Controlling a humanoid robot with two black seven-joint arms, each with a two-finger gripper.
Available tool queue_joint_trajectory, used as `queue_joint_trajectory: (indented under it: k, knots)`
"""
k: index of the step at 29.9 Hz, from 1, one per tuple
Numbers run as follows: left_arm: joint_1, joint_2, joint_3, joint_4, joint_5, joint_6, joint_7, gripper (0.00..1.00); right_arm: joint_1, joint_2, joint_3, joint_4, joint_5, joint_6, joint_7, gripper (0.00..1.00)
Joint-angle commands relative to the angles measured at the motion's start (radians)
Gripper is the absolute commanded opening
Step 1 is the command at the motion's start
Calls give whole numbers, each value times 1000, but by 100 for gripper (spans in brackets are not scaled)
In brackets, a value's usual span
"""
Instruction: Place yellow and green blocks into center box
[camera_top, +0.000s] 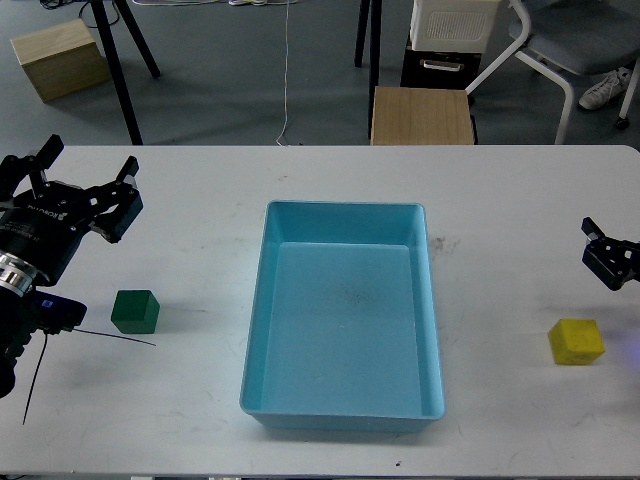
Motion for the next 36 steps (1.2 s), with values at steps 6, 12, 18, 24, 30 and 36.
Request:
queue_joint_trajectory:
  k: [6,12,18,24,30,36]
  knots:
    - [5,2,0,-1,0,0,-7,100,0,0,2,-1,-1,0,0,99]
    - [4,2,0,-1,-1,0,-7,100,0,0,0,-5,-1,0,1,99]
    - [4,2,0,-1,-1,0,-6,100,0,-26,0,-5,3,0,6,99]
    - [2,4,1,-1,-1,0,-6,100,-2,-67,-11,5,-4,0,5,99]
    - [2,2,0,-2,-1,0,-6,100,-2,-132,-17,6,-6,0,3,99]
    - [2,4,1,-2,-1,0,-6,100,-2,-241,-15,-3,-85,0,8,99]
